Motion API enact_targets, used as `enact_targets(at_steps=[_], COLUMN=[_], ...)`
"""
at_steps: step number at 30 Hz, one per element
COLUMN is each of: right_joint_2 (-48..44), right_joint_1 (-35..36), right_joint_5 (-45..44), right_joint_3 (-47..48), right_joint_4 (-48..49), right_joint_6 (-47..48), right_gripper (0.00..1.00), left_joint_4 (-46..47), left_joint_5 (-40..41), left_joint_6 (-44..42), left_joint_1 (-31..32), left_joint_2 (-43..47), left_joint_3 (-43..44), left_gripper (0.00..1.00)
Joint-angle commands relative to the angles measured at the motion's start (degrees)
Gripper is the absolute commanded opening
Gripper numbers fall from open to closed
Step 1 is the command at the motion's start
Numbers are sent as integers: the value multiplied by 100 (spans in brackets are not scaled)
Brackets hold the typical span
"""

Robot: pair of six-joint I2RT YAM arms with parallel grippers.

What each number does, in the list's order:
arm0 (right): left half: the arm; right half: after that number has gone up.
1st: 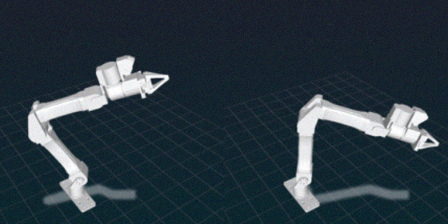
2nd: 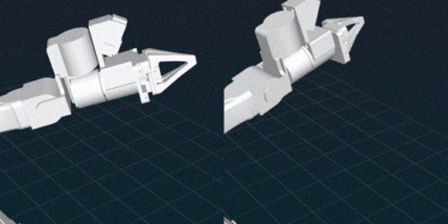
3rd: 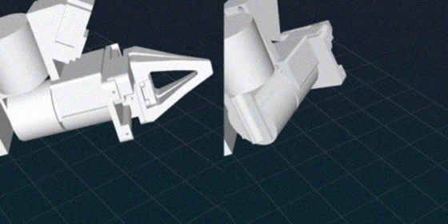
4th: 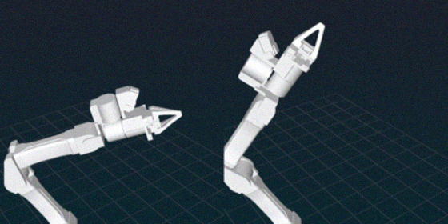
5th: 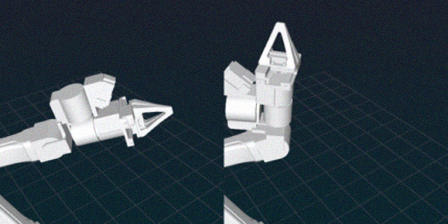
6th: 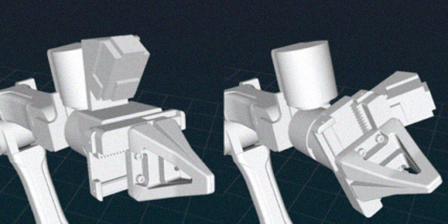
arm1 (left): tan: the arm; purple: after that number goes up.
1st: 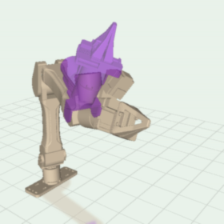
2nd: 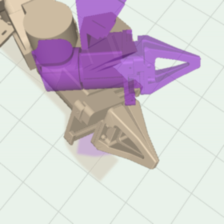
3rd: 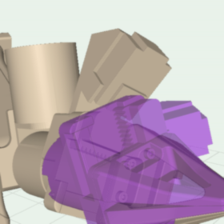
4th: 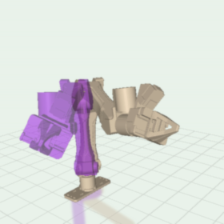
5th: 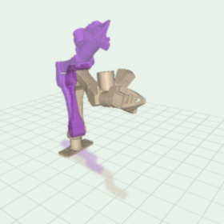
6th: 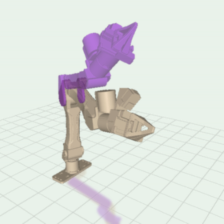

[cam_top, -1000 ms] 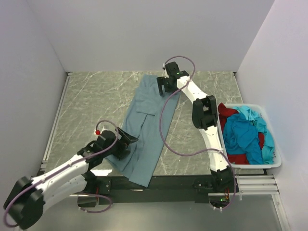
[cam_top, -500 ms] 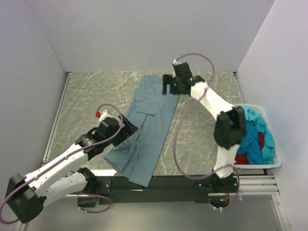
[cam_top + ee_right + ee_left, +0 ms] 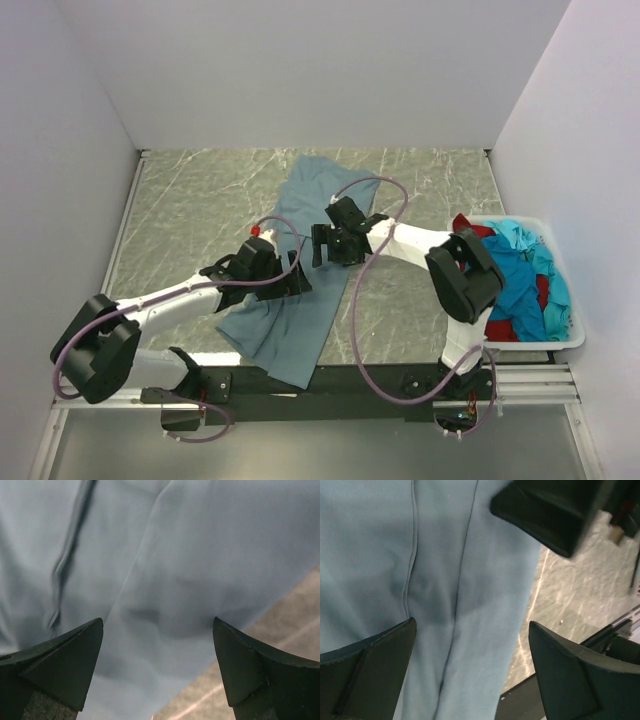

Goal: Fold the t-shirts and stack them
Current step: Fold the tshirt

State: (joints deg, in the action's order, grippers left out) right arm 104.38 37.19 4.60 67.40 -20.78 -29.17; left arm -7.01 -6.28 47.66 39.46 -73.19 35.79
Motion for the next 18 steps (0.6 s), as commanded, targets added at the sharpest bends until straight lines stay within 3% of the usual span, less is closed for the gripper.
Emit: enact_targets(at_steps=[1, 7, 13, 18], right_joint_2=[388, 873, 1497, 2234], right_joint_1=[-106, -370, -669, -1081], right_joint_5=[-144, -56, 120, 243], right_joint_3=[440, 906, 1635, 2777], right_joint_4=[56, -146, -356, -813], right_joint_6=[-89, 78, 447, 780], right_gripper=[96, 95, 95, 95], left_joint_4=[375, 480, 1384, 2203], left_joint_5=[-146, -57, -1014, -1630], left_joint_6=[-424, -459, -179, 243], left_joint_1=[-26, -35, -44, -53], left_joint_2=[-125, -713, -1609, -2199], left_joint_3=[-19, 7, 155, 454], left_gripper=[99, 99, 99, 98])
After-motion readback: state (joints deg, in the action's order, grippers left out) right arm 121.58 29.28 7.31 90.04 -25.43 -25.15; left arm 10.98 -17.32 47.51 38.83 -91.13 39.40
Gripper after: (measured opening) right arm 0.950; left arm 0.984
